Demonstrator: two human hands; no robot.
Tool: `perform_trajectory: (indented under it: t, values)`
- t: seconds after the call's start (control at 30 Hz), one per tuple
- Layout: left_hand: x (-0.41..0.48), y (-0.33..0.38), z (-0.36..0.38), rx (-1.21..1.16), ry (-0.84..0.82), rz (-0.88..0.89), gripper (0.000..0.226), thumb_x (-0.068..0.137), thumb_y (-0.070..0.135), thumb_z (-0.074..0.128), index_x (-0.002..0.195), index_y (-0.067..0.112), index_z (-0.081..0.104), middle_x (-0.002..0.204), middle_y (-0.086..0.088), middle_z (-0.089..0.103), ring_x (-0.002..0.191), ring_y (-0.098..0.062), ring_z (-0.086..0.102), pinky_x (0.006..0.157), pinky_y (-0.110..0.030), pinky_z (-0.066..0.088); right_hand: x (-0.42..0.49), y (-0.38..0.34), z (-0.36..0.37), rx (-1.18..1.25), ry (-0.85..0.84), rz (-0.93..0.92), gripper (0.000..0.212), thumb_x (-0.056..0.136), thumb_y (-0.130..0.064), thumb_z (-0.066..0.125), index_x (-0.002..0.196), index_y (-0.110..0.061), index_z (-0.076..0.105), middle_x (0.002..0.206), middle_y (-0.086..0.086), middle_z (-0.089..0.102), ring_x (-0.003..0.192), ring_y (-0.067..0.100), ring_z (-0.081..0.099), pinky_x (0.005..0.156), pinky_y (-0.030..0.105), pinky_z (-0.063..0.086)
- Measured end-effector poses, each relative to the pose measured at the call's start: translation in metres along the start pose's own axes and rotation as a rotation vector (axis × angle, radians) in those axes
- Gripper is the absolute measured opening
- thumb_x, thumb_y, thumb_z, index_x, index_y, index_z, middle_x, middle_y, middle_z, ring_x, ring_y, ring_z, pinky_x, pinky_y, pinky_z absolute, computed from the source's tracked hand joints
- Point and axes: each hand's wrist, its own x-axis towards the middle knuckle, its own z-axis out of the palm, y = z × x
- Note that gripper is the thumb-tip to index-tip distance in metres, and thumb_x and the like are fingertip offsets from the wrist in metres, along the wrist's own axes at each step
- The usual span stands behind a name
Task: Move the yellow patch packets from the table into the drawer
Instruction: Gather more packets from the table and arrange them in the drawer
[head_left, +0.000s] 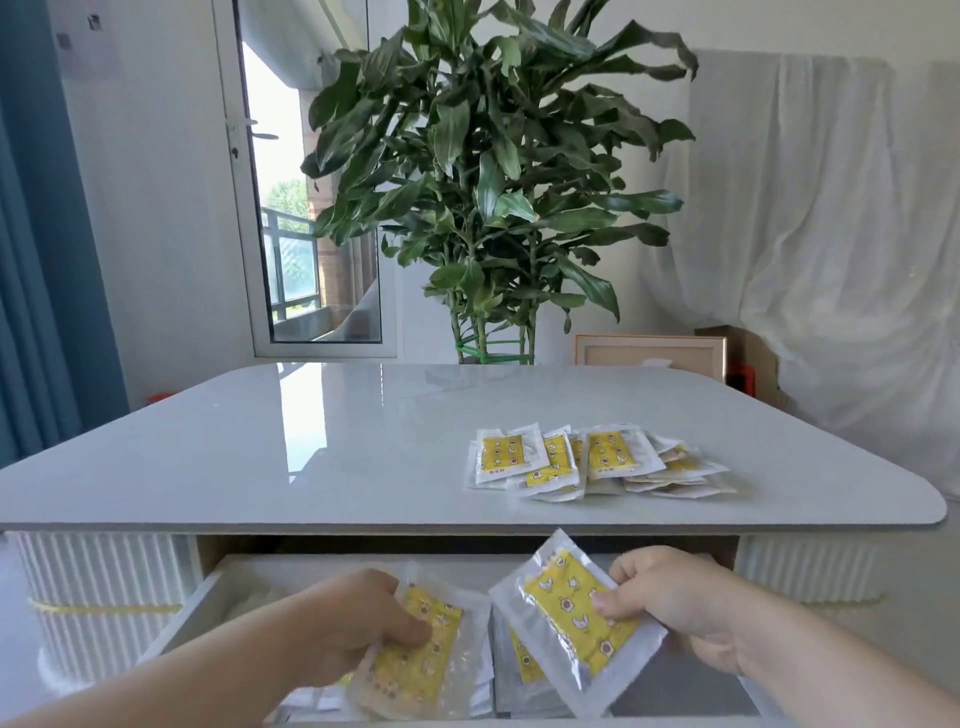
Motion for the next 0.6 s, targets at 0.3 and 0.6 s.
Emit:
perform_trajectory:
  t: [0.3, 0.6]
  values:
    - [0.075, -0.004, 0.007, 0.213, 0.195, -0.042, 0.068, 0.053, 0.008, 0.083, 0.117, -0.001, 0.061, 0.109, -0.018, 0.067, 0.098, -0.031, 0.067, 0.085, -0.044, 0.057, 0.01, 0.009, 0.001, -0.007, 0.022, 0.067, 0.038, 0.076, 0.003, 0.07, 0.046, -0.013, 0.054, 0.052, 0.006, 0.06, 0.054, 0.021, 0.054, 0.05, 0.024, 0.035]
    - [0.078, 0.0, 0.013, 0.507, 0.463, -0.121, 0.063, 0.069, 0.044, 0.076, 0.113, 0.01, 0.047, 0.088, 0.0, 0.051, 0.086, -0.015, 0.055, 0.066, -0.021, 0.046, 0.018, 0.017, -0.007, -0.021, 0.029, 0.113, 0.027, 0.076, 0.0, 0.072, 0.054, -0.01, 0.059, 0.06, 0.011, 0.063, 0.055, 0.022, 0.057, 0.05, 0.022, 0.041]
